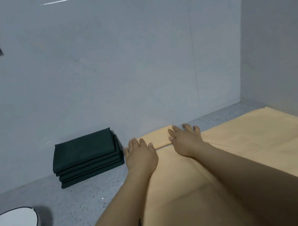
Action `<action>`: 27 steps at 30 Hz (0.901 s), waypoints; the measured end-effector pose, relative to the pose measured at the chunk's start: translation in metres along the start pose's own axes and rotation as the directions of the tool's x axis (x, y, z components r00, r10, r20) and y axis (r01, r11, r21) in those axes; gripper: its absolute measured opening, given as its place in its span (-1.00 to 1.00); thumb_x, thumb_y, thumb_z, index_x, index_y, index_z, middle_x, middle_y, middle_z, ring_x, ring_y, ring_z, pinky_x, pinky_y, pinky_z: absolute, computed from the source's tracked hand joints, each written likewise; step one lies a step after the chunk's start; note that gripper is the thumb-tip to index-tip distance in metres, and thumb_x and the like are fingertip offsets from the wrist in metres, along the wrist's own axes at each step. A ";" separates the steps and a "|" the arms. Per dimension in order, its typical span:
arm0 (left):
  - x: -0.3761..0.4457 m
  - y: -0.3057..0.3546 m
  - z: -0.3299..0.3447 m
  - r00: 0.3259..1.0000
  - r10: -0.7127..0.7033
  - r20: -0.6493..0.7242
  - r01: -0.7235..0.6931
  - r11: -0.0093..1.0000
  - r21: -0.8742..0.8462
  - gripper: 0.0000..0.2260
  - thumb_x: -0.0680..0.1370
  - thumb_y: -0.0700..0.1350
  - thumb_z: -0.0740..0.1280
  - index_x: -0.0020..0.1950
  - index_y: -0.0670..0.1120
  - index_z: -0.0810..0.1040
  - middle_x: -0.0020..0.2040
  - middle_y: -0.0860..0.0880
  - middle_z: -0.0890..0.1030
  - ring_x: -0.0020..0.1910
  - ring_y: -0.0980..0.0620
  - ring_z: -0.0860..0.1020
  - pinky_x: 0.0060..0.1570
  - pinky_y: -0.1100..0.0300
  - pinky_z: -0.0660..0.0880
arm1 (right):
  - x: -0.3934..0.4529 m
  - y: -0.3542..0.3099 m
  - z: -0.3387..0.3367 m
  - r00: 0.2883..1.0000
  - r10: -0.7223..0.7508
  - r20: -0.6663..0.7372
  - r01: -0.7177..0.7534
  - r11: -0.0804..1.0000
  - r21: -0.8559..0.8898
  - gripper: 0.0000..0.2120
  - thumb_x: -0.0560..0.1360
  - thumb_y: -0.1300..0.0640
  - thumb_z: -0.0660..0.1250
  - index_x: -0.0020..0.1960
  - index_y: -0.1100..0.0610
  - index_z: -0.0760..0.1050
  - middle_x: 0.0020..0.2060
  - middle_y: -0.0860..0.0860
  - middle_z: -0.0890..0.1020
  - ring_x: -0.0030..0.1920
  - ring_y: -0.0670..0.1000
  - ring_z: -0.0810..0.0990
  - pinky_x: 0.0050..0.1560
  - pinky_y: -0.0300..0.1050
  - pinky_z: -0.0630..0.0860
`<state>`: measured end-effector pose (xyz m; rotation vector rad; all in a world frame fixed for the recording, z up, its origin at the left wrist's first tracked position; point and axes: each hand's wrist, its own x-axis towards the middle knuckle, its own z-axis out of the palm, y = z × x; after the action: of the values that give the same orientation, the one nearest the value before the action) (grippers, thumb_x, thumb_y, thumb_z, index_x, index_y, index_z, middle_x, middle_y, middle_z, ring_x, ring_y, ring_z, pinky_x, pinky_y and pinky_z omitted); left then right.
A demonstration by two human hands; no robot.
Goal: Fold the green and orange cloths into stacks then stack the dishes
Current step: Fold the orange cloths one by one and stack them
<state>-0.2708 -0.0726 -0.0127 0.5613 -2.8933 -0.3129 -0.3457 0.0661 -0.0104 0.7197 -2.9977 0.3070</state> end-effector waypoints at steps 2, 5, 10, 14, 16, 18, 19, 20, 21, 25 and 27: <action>-0.004 0.001 0.000 0.995 0.039 -0.087 -0.039 0.999 0.001 -0.54 0.66 0.02 -0.07 0.51 -0.15 0.18 0.55 -0.17 0.06 0.54 -0.09 -0.04 0.50 -0.02 -0.10 | -0.005 0.002 -0.003 0.999 0.001 -0.033 0.001 0.998 0.063 -0.58 0.65 0.00 -0.13 0.49 -0.03 0.10 0.53 -0.10 0.04 0.51 0.08 -0.03 0.42 0.13 -0.06; -0.011 0.007 -0.006 0.989 0.074 -0.129 -0.075 0.997 0.000 -0.55 0.65 0.03 -0.05 0.49 -0.13 0.21 0.55 -0.17 0.06 0.55 -0.09 -0.06 0.49 -0.05 -0.14 | -0.019 0.003 -0.010 0.995 0.001 -0.099 0.010 0.994 0.110 -0.57 0.65 -0.01 -0.11 0.51 -0.07 0.08 0.54 -0.06 0.04 0.52 0.06 -0.02 0.42 0.07 -0.08; -0.039 0.016 -0.021 0.989 0.101 -0.107 -0.106 0.994 -0.036 -0.53 0.65 0.02 -0.04 0.53 -0.13 0.12 0.56 -0.15 0.03 0.55 -0.07 -0.09 0.49 -0.01 -0.16 | -0.053 -0.001 -0.019 0.994 -0.023 -0.103 0.037 0.989 0.140 -0.57 0.65 -0.02 -0.07 0.51 -0.08 0.11 0.54 -0.03 0.05 0.51 0.05 -0.02 0.43 0.03 -0.08; -0.063 0.021 -0.022 0.992 0.115 -0.053 -0.120 0.988 -0.096 -0.53 0.65 -0.01 -0.03 0.55 -0.13 0.08 0.57 -0.15 0.01 0.55 -0.06 -0.11 0.49 0.03 -0.19 | -0.079 -0.005 -0.021 0.995 -0.031 -0.092 0.044 0.989 0.139 -0.57 0.65 -0.03 -0.07 0.51 -0.07 0.12 0.53 -0.05 0.09 0.51 0.03 0.01 0.44 0.04 -0.07; -0.080 0.025 -0.024 0.992 0.123 -0.013 -0.124 0.985 -0.118 -0.52 0.66 0.00 -0.04 0.56 -0.13 0.04 0.57 -0.15 -0.02 0.55 -0.05 -0.12 0.49 0.05 -0.20 | -0.097 -0.007 -0.024 0.995 -0.047 -0.091 0.059 0.989 0.134 -0.57 0.65 -0.03 -0.06 0.51 -0.06 0.12 0.53 -0.06 0.09 0.51 0.02 0.02 0.44 0.02 -0.07; -0.103 0.030 -0.026 0.991 0.134 0.012 -0.131 0.982 -0.135 -0.52 0.66 0.00 -0.06 0.56 -0.14 0.03 0.57 -0.15 -0.04 0.55 -0.04 -0.13 0.50 0.06 -0.21 | -0.121 -0.007 -0.027 0.995 -0.053 -0.089 0.065 0.988 0.139 -0.57 0.65 -0.02 -0.05 0.51 -0.06 0.14 0.53 -0.05 0.10 0.51 0.00 0.03 0.44 0.01 -0.07; -0.116 0.032 -0.028 0.990 0.137 0.020 -0.133 0.981 -0.140 -0.52 0.66 0.00 -0.06 0.56 -0.14 0.03 0.57 -0.15 -0.04 0.55 -0.04 -0.13 0.49 0.07 -0.21 | -0.134 -0.006 -0.027 0.995 -0.050 -0.082 0.061 0.988 0.141 -0.58 0.65 -0.02 -0.05 0.50 -0.06 0.15 0.53 -0.05 0.11 0.51 0.00 0.03 0.44 0.00 -0.07; -0.127 0.034 -0.028 0.988 0.150 0.031 -0.144 0.978 -0.152 -0.52 0.66 0.00 -0.06 0.56 -0.14 0.03 0.57 -0.15 -0.03 0.55 -0.04 -0.13 0.49 0.07 -0.22 | -0.146 -0.005 -0.028 0.996 -0.052 -0.073 0.062 0.988 0.144 -0.58 0.65 -0.02 -0.05 0.50 -0.06 0.15 0.52 -0.05 0.12 0.51 -0.01 0.03 0.44 0.00 -0.07; -0.143 0.038 -0.032 0.986 0.159 0.043 -0.150 0.974 -0.169 -0.52 0.67 0.00 -0.06 0.56 -0.14 0.03 0.57 -0.15 -0.03 0.55 -0.04 -0.13 0.49 0.07 -0.22 | -0.164 -0.004 -0.031 0.997 -0.049 -0.062 0.057 0.988 0.142 -0.58 0.65 -0.02 -0.05 0.50 -0.07 0.16 0.52 -0.05 0.12 0.51 -0.01 0.04 0.44 0.00 -0.06; -0.197 0.045 -0.036 0.980 0.186 0.076 -0.167 0.964 -0.208 -0.53 0.67 -0.01 -0.06 0.56 -0.14 0.04 0.57 -0.15 -0.02 0.55 -0.04 -0.11 0.49 0.07 -0.20 | -0.222 0.004 -0.033 0.998 -0.032 -0.047 0.038 0.990 0.134 -0.59 0.65 -0.02 -0.04 0.49 -0.07 0.18 0.52 -0.06 0.14 0.51 -0.01 0.06 0.43 -0.01 -0.05; -0.226 0.047 -0.039 0.975 0.206 0.087 -0.182 0.957 -0.226 -0.53 0.67 0.00 -0.06 0.56 -0.14 0.04 0.57 -0.15 -0.02 0.55 -0.04 -0.11 0.49 0.08 -0.19 | -0.252 0.007 -0.034 0.998 -0.028 -0.049 0.034 0.989 0.141 -0.59 0.64 -0.02 -0.03 0.49 -0.08 0.19 0.52 -0.06 0.15 0.50 -0.02 0.08 0.42 -0.02 -0.04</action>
<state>-0.0726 0.0508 0.0057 0.2275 -2.9337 -0.6379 -0.1247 0.1912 -0.0010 0.7579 -2.9402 0.5330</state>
